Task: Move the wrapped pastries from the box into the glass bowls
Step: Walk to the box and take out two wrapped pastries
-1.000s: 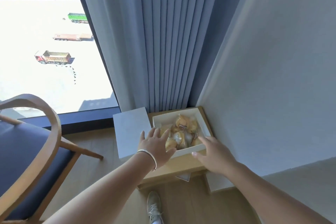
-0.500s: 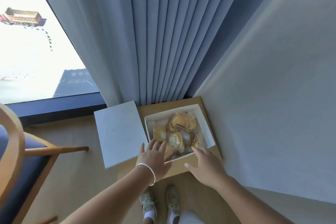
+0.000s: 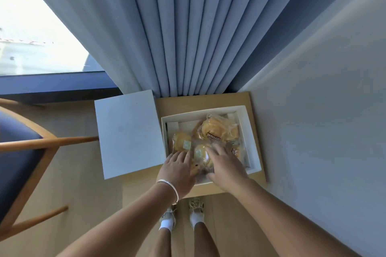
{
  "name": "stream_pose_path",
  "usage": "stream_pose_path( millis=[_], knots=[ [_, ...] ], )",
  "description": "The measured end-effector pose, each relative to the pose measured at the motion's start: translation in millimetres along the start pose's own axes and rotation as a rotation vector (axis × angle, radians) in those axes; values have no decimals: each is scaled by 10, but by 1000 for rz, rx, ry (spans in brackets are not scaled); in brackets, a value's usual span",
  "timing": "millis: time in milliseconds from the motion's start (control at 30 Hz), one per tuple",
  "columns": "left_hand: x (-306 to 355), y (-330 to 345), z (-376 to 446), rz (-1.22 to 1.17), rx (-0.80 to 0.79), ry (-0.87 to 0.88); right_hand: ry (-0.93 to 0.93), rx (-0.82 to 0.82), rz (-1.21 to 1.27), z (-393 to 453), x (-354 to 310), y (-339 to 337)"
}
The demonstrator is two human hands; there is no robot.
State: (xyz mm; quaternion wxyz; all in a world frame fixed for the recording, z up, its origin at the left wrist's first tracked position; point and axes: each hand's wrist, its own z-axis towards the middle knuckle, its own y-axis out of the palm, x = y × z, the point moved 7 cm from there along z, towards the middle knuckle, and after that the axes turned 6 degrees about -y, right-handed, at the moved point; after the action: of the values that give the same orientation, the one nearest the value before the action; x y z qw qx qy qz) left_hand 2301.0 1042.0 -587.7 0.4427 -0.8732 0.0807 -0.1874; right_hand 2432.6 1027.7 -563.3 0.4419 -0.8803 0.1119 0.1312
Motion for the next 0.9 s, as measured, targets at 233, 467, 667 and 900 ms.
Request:
stream_pose_path(
  millis=[233, 467, 667, 900],
  knots=[
    [-28, 190, 107, 140, 41, -4, -152, -30, -159, 398, 9, 237],
    [-12, 189, 189, 235, 47, 1, -75, -28, -348, 552, -16, 356],
    [12, 103, 201, 163, 36, 15, 11, 19, -466, 542, -35, 349],
    [-27, -140, 46, 83, 91, 42, 61, 44, -450, 420, -104, 113]
  ],
)
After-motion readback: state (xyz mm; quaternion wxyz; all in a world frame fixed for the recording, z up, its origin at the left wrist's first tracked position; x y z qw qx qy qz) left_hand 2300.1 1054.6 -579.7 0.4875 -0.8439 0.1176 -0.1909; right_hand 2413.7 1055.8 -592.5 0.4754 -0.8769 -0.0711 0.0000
